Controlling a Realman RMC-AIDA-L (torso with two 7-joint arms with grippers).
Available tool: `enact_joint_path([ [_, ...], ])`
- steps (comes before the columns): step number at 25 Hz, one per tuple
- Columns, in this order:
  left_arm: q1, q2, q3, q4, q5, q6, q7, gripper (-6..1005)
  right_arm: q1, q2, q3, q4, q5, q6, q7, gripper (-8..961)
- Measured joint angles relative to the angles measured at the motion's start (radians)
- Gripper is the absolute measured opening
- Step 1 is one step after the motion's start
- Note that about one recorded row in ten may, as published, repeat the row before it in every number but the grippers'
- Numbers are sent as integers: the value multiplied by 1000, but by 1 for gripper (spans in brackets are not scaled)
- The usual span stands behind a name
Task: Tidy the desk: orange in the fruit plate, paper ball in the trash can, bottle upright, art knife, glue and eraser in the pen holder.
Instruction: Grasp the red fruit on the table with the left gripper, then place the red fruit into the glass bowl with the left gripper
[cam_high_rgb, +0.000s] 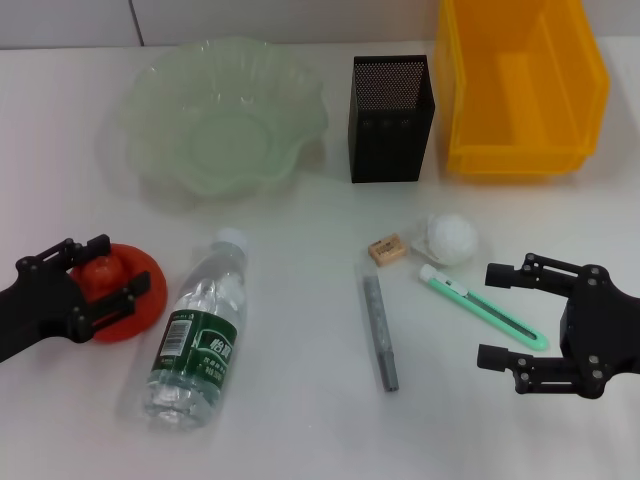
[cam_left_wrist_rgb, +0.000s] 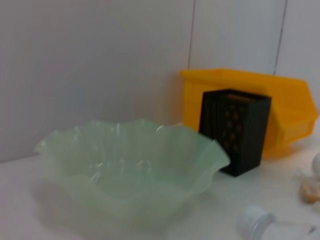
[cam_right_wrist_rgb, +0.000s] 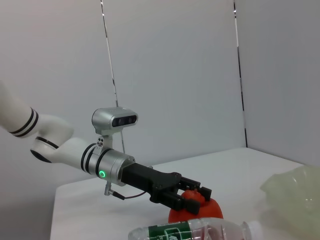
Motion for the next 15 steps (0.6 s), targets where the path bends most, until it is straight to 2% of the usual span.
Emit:
enact_joint_path([
  [5,0,2,16,6,0,-47,-11,697,-3,0,0,2,0,4,0,839],
  [12,-6,0,18,16,-3,-28,-33,582,-3,0,6,15,-1,5,0,839],
  [15,-9,-2,13,28,-12,-1,-39,404,-3,0,9,15,0,5,0,838],
])
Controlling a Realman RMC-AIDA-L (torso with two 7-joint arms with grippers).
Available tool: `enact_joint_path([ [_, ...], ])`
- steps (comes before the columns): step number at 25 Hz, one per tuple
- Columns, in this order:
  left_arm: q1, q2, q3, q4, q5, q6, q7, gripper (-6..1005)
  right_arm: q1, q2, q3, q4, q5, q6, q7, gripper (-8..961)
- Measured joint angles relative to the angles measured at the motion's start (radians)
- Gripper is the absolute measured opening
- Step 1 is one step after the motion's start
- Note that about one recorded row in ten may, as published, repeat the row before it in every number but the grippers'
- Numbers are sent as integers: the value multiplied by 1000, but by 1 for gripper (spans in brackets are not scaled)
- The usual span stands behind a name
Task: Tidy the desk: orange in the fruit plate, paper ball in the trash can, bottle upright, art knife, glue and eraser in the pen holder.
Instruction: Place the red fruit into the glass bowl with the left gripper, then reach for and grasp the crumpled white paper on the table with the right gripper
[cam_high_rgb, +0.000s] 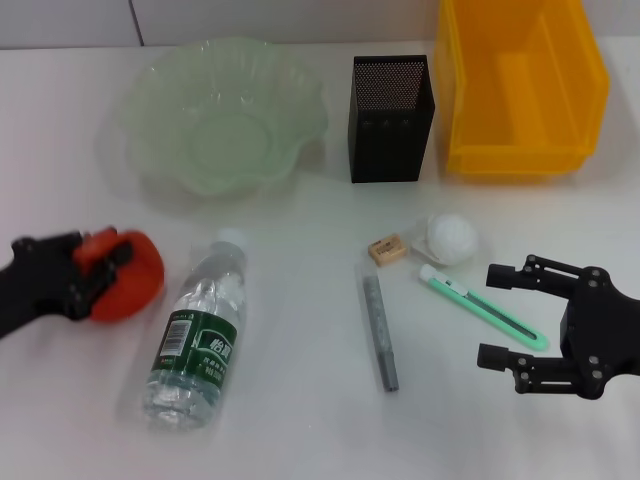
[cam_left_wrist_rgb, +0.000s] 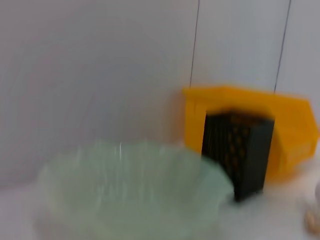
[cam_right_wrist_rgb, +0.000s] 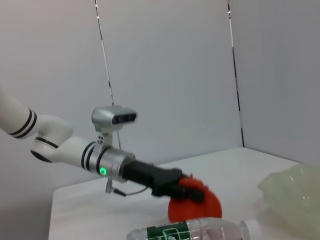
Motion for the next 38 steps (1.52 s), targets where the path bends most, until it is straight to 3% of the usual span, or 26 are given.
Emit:
enact_joint_path([
  [4,-35,-3,-3,48,-131,95,-36,258,0,0,1,0,5,0,0,838],
  [8,-124,-4,-2,94,-184,95,-111,164,0,0,1,0,6,0,0,838],
  [13,-276,-5,2,47,-195,-60,-147,121,-1,0,1,4,6,3,-1,839],
  [14,-341,-5,6,-8,-194,-142,-143,108,-1,1,0,8,6,8,-1,839],
  [15,-341,-5,6,-8,-194,-142,-143,96,-1,1,0,13,7,14,-2,839],
  [19,-449,-11,7,-117,-196,-344,-123,102,8,1,0,35,5,26,-2,838],
  [27,-487,-14,10,-180,-206,-420,-80,154,6,1,0,36,2,27,4,839],
  [33,-450,-12,9,-171,-270,-366,-78,436,3,0,3,51,6,35,5,838],
  [38,-328,-6,10,-127,-313,-124,-76,660,8,-5,54,27,10,-40,96,839],
])
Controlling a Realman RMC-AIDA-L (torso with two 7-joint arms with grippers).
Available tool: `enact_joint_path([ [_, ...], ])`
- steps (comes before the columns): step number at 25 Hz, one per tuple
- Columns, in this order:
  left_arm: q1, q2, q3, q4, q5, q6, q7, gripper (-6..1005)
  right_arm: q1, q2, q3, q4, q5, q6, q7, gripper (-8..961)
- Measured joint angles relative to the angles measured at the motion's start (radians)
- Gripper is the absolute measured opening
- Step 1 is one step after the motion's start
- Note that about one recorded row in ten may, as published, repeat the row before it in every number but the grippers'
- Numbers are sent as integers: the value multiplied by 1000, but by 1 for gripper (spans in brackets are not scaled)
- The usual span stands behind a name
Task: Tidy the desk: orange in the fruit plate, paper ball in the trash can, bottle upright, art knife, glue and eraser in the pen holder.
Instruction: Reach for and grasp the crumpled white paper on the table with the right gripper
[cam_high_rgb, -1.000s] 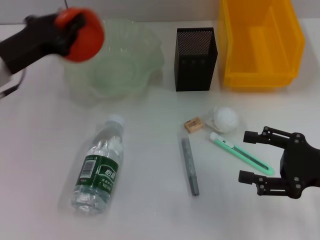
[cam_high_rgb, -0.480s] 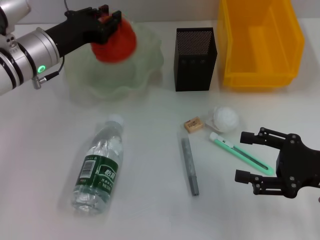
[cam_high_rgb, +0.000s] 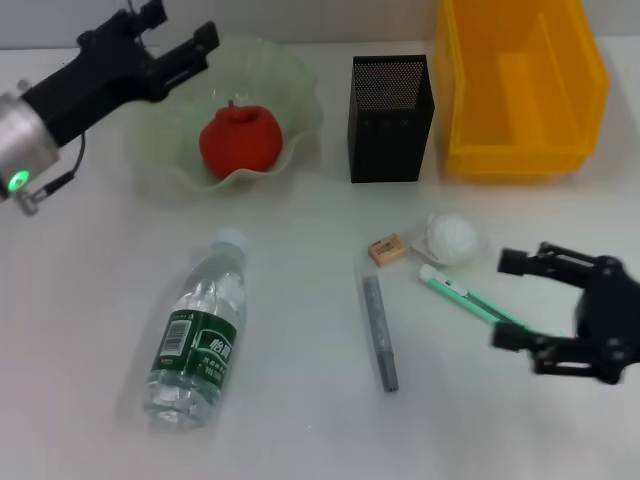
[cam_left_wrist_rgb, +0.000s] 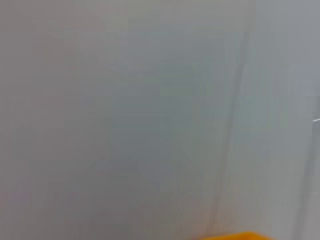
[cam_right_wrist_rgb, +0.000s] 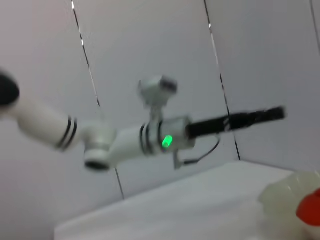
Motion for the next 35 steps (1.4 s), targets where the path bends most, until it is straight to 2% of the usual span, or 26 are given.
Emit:
enact_joint_path([
  [3,83,7,38,32,17,166,8,763,1,-5,92,-109,1,-115,149,839],
  [5,138,10,104,72,37,252,12,832,2,-3,133,-243,0,-147,298,839],
  [6,173,11,150,108,48,284,12,833,5,0,138,-427,-18,-148,508,839],
  [7,211,10,198,148,57,311,12,835,5,0,138,-427,-18,-148,508,838],
  [8,243,9,236,179,62,327,12,836,13,0,132,-512,-39,-145,603,837],
  [10,290,7,280,212,63,339,18,839,40,1,107,-697,-113,-147,788,835],
  [11,308,7,293,220,64,342,24,840,76,1,40,-850,-203,-146,934,834],
  [12,321,8,298,221,64,344,31,840,76,1,40,-850,-203,-146,934,834],
  [16,339,7,302,215,64,343,38,840,172,2,-126,-1007,-400,-118,1167,835],
  [21,335,6,304,205,66,330,38,840,293,2,-342,-958,-598,-22,1368,834],
  [26,331,6,306,205,66,321,38,840,329,6,-560,-850,-717,140,1440,833],
  [29,331,6,306,205,66,316,38,840,340,6,-631,-795,-723,226,1462,832],
  [35,328,5,307,195,66,304,39,839,377,8,-677,-664,-718,356,1471,831],
])
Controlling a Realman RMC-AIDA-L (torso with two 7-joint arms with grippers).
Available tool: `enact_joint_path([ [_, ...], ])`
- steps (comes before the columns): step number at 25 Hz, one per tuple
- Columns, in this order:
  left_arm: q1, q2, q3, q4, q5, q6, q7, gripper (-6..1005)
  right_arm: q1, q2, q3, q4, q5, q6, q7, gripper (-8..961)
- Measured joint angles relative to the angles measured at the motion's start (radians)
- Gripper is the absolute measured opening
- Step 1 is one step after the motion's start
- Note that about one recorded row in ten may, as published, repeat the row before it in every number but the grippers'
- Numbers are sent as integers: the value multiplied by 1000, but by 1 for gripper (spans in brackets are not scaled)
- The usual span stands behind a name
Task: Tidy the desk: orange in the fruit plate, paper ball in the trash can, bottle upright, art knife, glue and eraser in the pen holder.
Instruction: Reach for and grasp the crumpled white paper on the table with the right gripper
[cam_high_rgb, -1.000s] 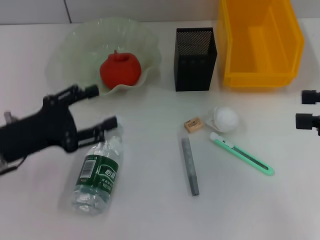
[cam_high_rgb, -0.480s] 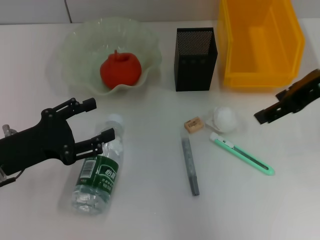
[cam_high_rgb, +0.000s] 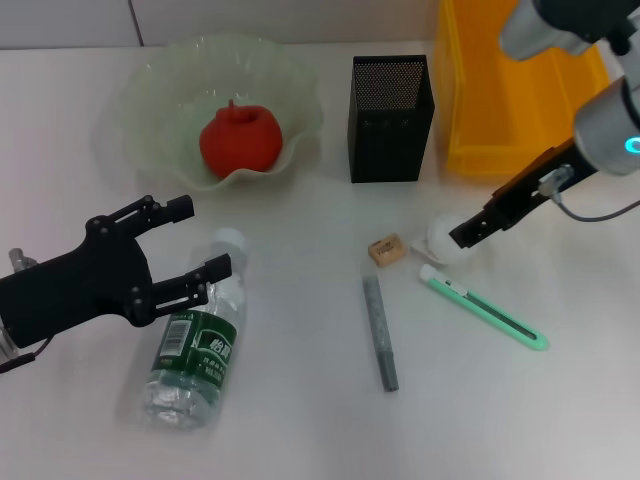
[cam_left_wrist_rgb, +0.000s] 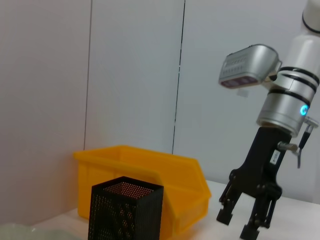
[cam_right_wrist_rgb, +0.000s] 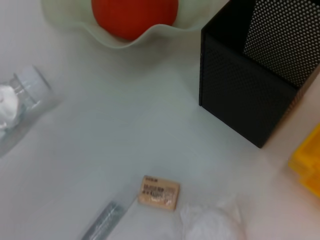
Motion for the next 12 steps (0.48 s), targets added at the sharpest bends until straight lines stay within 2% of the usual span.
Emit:
enact_joint_path([
  [6,-12,1,1,-28,0,-16,13,839,46,2,-35,145,3,107,1,808],
  [12,-14,1,1,-28,0,-20,13,839,67,3,-66,214,24,163,-3,785],
])
